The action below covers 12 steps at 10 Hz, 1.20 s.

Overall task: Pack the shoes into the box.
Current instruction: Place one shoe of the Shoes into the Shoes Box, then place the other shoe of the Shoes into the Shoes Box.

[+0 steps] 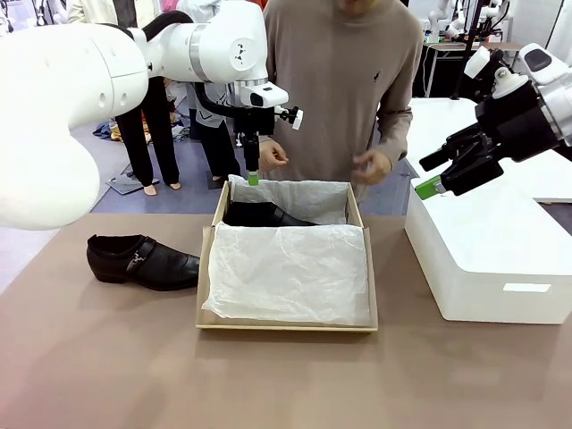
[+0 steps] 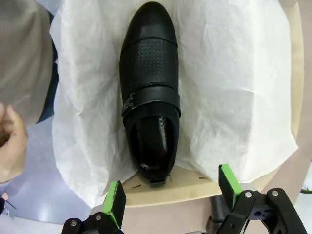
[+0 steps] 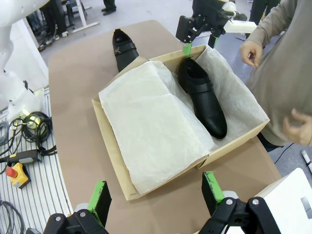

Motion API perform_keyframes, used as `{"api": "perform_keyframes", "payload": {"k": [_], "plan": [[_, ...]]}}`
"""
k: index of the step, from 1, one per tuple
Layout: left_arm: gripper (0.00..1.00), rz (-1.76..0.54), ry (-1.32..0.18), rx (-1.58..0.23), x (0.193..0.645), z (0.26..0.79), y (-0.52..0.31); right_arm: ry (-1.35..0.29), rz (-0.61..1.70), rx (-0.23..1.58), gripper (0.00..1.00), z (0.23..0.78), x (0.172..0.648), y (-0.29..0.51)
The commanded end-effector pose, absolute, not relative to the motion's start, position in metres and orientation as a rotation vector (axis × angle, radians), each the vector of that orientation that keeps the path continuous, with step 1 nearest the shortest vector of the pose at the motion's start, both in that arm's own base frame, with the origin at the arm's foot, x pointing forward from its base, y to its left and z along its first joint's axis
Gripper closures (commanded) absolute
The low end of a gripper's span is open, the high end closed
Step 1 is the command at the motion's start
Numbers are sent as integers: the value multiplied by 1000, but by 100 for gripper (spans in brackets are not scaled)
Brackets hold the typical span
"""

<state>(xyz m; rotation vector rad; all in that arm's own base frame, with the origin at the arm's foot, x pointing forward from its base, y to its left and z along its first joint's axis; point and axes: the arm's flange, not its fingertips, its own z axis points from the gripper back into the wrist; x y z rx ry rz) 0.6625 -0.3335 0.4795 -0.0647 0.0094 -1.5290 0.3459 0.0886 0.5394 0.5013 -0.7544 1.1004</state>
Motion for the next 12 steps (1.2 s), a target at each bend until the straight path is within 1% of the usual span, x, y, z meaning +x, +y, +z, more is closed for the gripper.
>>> {"api": "perform_keyframes", "payload": {"k": [1,9,12], "plan": [[0,-1527,4,-50,663,483,-332,-785,1125,520,0,539,350,89],[0,-1529,9,-65,663,480,-333,-785,1125,520,0,539,350,89],[0,-1547,-43,-16,610,519,-300,-785,1125,520,0,539,350,89]]}}
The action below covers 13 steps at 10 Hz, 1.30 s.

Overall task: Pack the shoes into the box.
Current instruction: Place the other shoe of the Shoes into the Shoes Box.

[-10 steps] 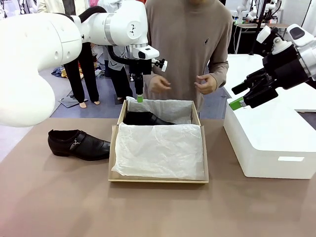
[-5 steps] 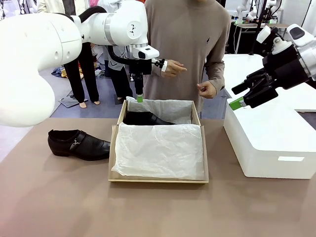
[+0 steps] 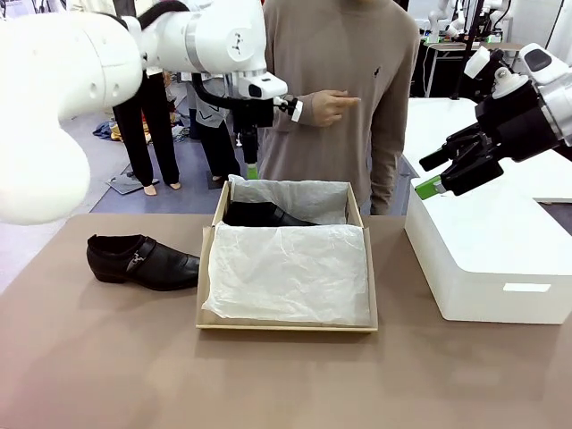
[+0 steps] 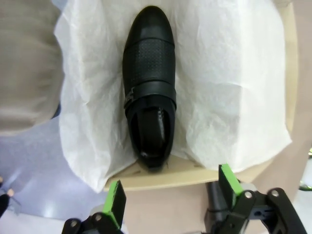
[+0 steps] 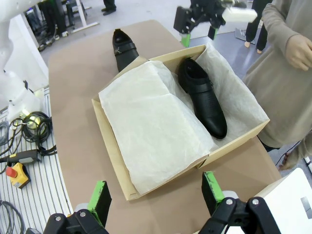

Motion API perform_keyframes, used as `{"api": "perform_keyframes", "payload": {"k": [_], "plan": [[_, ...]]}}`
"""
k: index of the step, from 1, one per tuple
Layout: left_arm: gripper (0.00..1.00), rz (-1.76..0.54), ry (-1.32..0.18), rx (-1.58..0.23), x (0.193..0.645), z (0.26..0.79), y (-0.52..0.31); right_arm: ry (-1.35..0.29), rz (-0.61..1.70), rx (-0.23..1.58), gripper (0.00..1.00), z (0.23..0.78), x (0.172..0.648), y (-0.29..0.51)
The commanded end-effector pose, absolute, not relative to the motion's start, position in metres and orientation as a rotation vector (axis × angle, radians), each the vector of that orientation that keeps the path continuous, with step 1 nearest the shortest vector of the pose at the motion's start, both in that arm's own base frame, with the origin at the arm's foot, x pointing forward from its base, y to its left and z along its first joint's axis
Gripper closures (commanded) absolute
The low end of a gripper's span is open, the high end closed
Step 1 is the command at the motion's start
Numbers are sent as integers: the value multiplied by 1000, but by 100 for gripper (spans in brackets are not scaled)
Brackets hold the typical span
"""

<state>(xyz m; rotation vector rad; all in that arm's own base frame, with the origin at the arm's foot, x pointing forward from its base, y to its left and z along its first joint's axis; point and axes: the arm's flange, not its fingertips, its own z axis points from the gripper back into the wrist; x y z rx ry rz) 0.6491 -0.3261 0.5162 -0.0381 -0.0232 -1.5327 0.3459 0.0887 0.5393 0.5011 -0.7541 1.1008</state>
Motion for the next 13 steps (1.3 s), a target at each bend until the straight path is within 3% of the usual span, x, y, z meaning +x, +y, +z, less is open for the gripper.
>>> {"api": "perform_keyframes", "payload": {"k": [1,7,8,13], "plan": [[0,-1549,-37,15,599,524,-290,-785,1125,520,0,539,350,89],[0,-1533,-140,68,572,546,-187,-785,1125,520,0,539,350,89],[0,-1559,-93,92,596,558,-225,-785,1125,520,0,539,350,89],[0,-1559,-93,92,596,558,-225,-785,1125,520,0,539,350,89]]}}
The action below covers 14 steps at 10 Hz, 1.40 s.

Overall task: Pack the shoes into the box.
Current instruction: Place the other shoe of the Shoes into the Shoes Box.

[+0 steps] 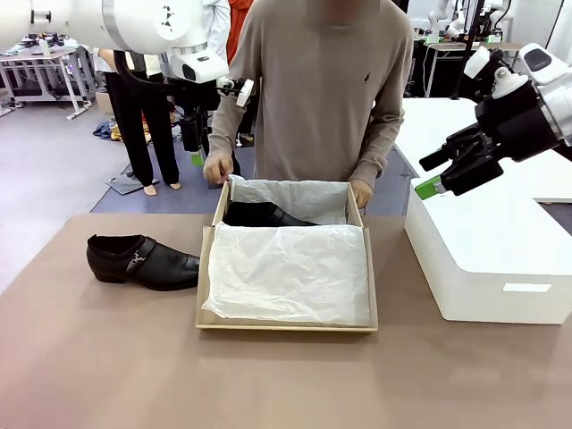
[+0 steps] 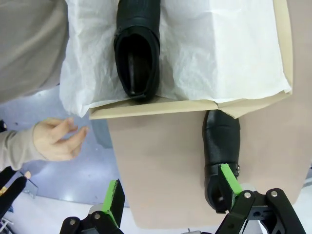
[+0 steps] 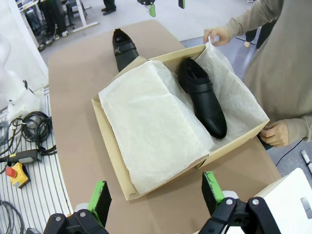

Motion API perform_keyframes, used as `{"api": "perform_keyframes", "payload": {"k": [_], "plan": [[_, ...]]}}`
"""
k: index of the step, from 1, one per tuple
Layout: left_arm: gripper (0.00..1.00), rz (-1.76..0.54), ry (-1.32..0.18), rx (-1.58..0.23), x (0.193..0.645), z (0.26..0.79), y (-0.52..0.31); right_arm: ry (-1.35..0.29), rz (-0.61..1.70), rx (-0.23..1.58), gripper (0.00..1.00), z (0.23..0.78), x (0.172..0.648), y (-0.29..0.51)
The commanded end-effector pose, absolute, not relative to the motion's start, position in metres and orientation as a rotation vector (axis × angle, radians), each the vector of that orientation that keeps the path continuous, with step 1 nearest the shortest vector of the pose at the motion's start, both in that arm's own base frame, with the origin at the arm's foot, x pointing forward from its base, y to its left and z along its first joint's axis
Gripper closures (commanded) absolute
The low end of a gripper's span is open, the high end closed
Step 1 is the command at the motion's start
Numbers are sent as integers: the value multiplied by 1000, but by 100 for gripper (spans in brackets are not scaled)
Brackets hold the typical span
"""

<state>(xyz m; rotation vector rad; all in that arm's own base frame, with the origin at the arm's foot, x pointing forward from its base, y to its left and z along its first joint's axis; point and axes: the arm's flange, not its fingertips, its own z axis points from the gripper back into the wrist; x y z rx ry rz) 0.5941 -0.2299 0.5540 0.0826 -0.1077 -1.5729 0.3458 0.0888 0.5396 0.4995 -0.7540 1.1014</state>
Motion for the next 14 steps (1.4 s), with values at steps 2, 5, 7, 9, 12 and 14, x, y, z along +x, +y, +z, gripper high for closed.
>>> {"api": "perform_keyframes", "payload": {"k": [2,5,7,9,12,14], "plan": [[0,-1559,-93,92,596,558,-225,-785,1125,520,0,539,350,89],[0,-1577,-135,111,591,555,-218,-785,1125,520,0,539,350,89],[0,-1507,-167,87,577,553,-187,-785,1125,520,0,539,350,89],[0,-1464,-205,88,557,551,-152,-785,1125,520,0,539,350,89],[0,-1418,-273,28,550,542,-100,-785,1125,520,0,539,350,89],[0,-1433,-325,-5,555,538,-68,-785,1125,520,0,539,350,89]]}}
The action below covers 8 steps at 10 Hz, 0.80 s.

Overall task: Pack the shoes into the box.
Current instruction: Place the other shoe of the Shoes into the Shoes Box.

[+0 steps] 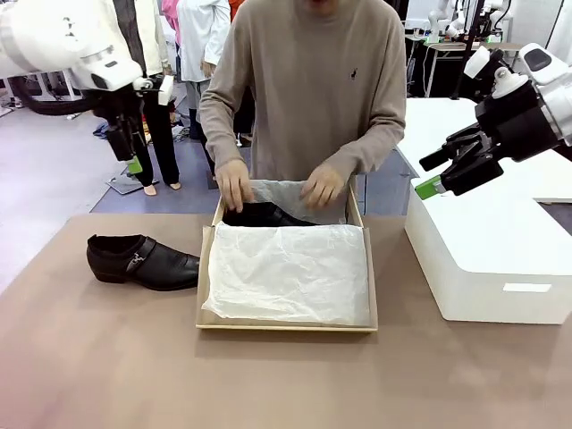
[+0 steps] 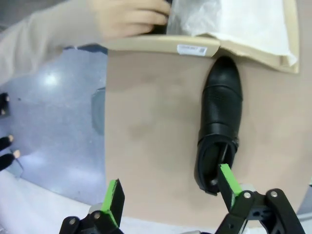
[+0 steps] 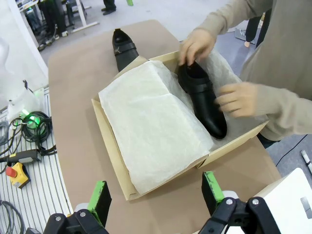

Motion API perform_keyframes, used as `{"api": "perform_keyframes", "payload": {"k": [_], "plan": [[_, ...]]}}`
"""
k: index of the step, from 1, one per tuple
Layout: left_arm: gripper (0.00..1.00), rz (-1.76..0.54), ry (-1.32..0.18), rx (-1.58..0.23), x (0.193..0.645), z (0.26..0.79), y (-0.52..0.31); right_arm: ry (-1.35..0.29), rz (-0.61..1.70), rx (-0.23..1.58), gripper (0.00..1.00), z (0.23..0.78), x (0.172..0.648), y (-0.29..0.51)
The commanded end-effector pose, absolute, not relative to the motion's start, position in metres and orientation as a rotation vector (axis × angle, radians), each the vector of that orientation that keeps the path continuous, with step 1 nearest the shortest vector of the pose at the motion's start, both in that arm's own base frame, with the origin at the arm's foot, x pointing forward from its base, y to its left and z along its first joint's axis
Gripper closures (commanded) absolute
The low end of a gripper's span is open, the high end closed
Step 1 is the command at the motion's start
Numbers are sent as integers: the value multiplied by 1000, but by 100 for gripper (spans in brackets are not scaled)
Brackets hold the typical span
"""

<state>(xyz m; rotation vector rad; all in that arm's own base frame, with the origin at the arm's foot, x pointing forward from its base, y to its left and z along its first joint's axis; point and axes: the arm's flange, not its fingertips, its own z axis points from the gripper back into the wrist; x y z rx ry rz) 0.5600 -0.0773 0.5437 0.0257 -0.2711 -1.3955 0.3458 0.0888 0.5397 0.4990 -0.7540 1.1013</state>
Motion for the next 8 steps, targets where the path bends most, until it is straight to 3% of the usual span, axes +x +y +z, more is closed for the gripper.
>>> {"api": "perform_keyframes", "payload": {"k": [1,5,8], "plan": [[0,-1429,-364,-39,557,535,-57,-785,1125,520,0,539,350,89],[0,-1385,-313,-116,569,529,-44,-785,1125,520,0,539,350,89],[0,-1399,-342,-44,568,528,-46,-785,1125,520,0,539,350,89]]}}
